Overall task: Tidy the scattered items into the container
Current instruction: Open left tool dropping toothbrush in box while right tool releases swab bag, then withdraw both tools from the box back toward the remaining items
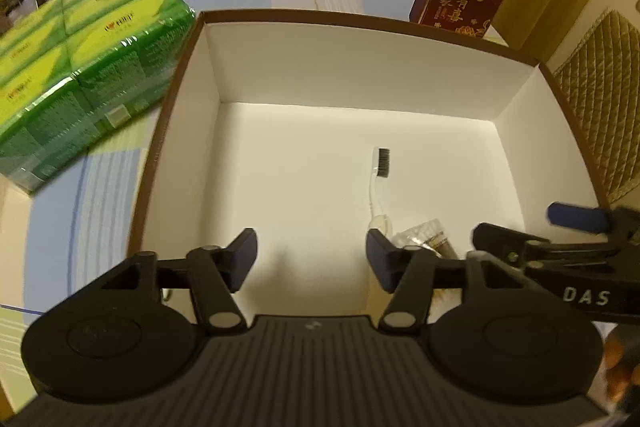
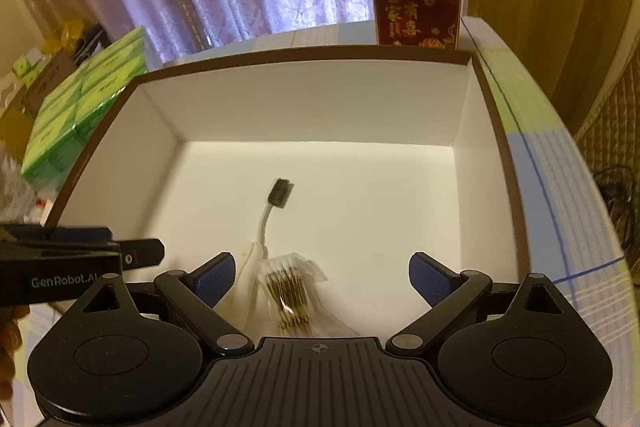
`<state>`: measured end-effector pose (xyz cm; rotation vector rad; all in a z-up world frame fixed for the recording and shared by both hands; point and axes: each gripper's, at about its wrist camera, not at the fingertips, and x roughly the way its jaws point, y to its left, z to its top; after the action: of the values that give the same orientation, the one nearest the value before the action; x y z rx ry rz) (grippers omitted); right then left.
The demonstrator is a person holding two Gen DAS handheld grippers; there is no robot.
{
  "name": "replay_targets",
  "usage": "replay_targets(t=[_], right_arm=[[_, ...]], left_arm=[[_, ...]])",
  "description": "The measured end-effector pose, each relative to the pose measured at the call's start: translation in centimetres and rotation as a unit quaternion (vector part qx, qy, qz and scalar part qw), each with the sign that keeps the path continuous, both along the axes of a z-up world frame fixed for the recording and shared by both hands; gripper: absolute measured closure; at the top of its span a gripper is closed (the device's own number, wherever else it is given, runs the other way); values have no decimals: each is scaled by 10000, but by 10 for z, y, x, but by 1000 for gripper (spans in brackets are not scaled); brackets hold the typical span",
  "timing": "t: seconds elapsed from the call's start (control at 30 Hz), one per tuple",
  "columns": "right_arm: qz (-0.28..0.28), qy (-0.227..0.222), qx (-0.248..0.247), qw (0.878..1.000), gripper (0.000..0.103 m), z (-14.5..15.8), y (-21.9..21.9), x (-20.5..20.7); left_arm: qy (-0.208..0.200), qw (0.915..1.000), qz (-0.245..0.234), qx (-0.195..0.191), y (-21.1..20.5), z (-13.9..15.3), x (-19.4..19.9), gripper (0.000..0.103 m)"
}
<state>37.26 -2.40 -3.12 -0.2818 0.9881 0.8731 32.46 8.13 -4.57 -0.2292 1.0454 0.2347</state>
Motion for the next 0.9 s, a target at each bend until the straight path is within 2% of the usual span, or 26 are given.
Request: replay_targets(t=[0.23, 0.9], right_arm=[[37, -314, -27, 9995, 4, 12, -14, -18], [-220, -654, 328, 9971, 4, 51, -47, -54]], left_arm=[[-89, 9989, -137, 450, -13, 16, -17, 24], [-509, 9963, -263, 643, -31, 58, -74, 15]])
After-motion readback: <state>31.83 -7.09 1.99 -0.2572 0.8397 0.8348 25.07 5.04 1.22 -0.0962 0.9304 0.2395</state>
